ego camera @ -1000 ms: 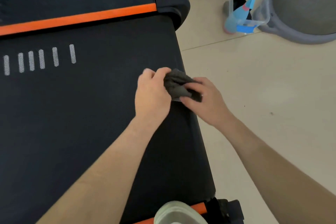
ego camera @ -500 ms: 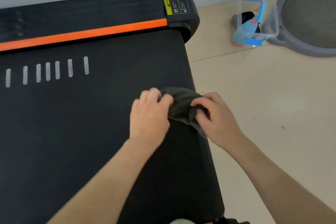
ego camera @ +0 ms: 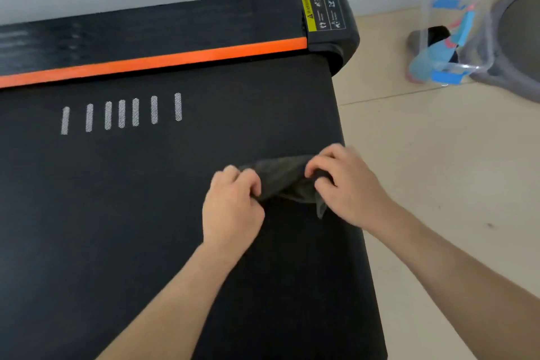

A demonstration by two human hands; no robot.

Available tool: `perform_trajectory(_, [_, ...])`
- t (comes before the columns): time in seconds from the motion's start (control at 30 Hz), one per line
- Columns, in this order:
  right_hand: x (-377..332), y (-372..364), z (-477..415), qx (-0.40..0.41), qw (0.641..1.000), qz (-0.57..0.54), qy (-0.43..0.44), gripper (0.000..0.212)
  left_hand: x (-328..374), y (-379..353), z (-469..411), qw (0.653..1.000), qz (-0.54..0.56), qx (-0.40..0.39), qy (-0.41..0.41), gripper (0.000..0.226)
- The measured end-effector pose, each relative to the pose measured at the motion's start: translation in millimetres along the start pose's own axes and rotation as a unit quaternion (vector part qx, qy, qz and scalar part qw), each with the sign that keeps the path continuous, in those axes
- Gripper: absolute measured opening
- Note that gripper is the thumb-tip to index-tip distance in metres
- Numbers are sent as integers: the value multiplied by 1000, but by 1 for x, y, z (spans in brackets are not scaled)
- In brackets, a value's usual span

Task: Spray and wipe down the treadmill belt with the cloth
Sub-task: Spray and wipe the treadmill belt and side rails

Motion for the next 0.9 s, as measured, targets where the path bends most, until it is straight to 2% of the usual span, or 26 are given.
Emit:
perform_trajectory(0.07, [-3,-14,-21,-61,989,130,-29,48,-8,8,-30,999,-40,18,29,33])
perform_trajectory(0.13, [-9,-30,-32,-83,980,178,-22,60,-23,5,-37,996,-63,-20,63,43])
perform_trajectory(0.2, [-19,-36,-32,-46,984,170,23,54,-36,1,-22,994,-80,-41,70,49])
perform_trajectory(0.27, [-34,-49,-12,-17,985,144,93,38,-47,6,17,993,-76,-72,55,48])
perform_trajectory(0.3, [-36,-57,7,-27,986,123,114,29,-50,6,45,991,-71,-107,40,45])
perform_trajectory(0.37, [-46,-71,55,-124,973,77,180,20,-64,9,111,978,-72,-194,4,43])
perform_trajectory(0.4, [-71,-92,66,-212,944,38,248,22,-88,30,151,981,-72,-171,48,45])
perform_trajectory(0.43, [-80,-94,72,-253,929,11,269,23,-105,41,168,986,-61,-125,87,47])
perform_trajectory(0.5, [-116,-105,40,-174,939,-55,291,17,-144,69,178,977,-40,2,211,50])
perform_trajectory(0.53, [-144,-117,20,-127,942,-43,309,20,-163,81,181,955,-45,63,287,52])
perform_trajectory(0.57, [-179,-139,12,-129,934,8,333,29,-173,94,197,912,-52,117,389,52])
perform_trajectory(0.6, [-195,-155,7,-143,936,66,315,38,-172,94,195,877,-52,137,458,54])
perform_trajectory(0.63, [-201,-168,9,-165,936,98,294,44,-162,83,200,864,-30,111,490,54])
perform_trajectory(0.67, [-213,-179,18,-193,924,111,311,44,-145,76,212,854,-11,84,513,51])
perform_trajectory(0.7, [-213,-182,33,-242,913,102,312,39,-122,61,219,869,-11,32,493,40])
perform_trajectory(0.73, [-221,-190,52,-307,881,104,344,32,-99,55,240,885,-16,-19,464,23])
perform_trajectory(0.77, [-216,-182,54,-383,856,99,332,23,-79,53,245,909,-8,-39,415,13])
perform_trajectory(0.8, [-217,-173,49,-425,851,76,299,16,-74,57,245,919,-5,-41,392,19])
perform_trajectory(0.83, [-225,-168,40,-415,863,38,284,15,-86,71,244,921,-36,-17,387,23])
perform_trajectory(0.87, [-230,-170,30,-360,889,-4,282,20,-106,88,242,914,-54,39,400,19])
perform_trajectory(0.9, [-246,-175,28,-287,906,-16,312,30,-137,106,253,892,-36,102,438,12])
Point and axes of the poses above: each hand's wrist, its own z-axis away from the middle knuckle, its own y-axis out of the back of the hand, x = y × z, the point moved 2 cm from there along -z, towards the middle knuckle, and after that the axes turned 1 degree about z, right-handed, at the moved point
